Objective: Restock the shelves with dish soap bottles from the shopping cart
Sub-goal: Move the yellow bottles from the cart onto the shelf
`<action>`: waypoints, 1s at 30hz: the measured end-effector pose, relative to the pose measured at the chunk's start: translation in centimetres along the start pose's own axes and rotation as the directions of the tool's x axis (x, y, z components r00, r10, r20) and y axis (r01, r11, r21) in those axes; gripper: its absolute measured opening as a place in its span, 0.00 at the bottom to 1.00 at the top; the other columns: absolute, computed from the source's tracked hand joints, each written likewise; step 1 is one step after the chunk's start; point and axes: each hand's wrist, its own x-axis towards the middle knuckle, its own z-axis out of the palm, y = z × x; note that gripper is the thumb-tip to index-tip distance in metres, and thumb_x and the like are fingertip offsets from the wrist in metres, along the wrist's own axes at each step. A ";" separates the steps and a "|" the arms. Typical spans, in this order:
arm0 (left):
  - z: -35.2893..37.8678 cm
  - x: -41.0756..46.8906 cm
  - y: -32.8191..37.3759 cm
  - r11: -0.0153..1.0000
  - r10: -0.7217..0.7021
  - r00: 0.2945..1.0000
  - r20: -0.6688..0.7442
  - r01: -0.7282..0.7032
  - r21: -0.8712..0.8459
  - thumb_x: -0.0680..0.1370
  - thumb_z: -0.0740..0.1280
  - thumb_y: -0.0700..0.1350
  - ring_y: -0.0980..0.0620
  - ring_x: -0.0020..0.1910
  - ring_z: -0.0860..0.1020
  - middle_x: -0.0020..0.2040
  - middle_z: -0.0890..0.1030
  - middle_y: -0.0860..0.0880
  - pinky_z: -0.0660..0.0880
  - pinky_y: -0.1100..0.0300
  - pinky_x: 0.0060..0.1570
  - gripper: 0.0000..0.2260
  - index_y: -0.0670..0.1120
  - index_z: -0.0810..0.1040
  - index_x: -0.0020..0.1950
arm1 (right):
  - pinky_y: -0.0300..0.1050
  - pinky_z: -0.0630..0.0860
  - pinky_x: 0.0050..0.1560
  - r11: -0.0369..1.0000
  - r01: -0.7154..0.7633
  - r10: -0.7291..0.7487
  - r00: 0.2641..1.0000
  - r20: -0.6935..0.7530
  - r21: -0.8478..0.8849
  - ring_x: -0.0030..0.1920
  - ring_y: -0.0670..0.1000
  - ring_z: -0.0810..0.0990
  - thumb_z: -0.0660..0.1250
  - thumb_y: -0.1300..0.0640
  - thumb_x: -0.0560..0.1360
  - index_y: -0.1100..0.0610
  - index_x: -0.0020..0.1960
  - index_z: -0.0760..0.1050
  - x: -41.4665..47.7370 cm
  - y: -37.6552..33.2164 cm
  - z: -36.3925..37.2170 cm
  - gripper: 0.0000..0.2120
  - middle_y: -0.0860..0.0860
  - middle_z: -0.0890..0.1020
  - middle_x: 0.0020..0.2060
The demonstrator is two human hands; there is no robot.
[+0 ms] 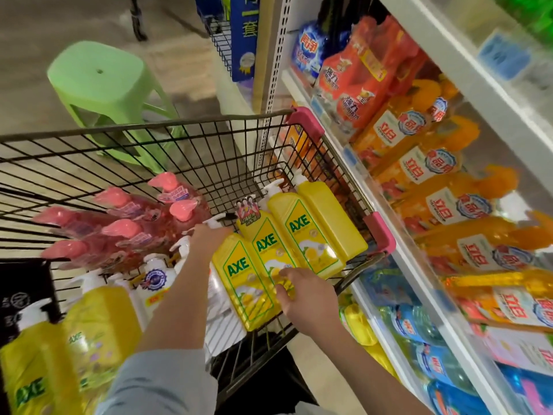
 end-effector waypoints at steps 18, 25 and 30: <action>-4.8 -20.0 1.2 0.842 0.509 0.856 0.092 -0.517 0.157 0.63 0.80 0.46 0.55 0.51 0.72 0.54 0.74 0.55 0.67 0.61 0.46 0.30 0.66 0.66 0.53 | 0.44 0.68 0.62 0.990 0.045 -0.072 0.976 0.206 0.130 0.68 0.49 0.68 0.69 0.42 0.71 0.48 0.74 0.61 0.9 -0.3 -1.2 0.35 0.45 0.69 0.70; -6.4 -22.7 3.5 0.793 0.593 0.803 0.065 -0.596 0.127 0.61 0.81 0.44 0.65 0.44 0.75 0.45 0.75 0.65 0.70 0.67 0.39 0.31 0.66 0.67 0.52 | 0.44 0.68 0.66 0.823 -0.011 -0.246 0.895 0.373 0.568 0.68 0.46 0.68 0.81 0.57 0.62 0.45 0.74 0.56 3.5 -2.3 -2.7 0.49 0.43 0.70 0.67; -7.9 -22.5 6.2 0.803 0.583 0.799 0.146 -0.594 0.047 0.59 0.82 0.47 0.57 0.45 0.80 0.48 0.80 0.57 0.78 0.57 0.42 0.34 0.58 0.70 0.60 | 0.47 0.78 0.57 0.682 -0.032 -0.266 0.920 0.289 0.730 0.55 0.42 0.79 0.82 0.56 0.56 0.44 0.64 0.66 3.7 -3.0 -4.0 0.42 0.43 0.79 0.56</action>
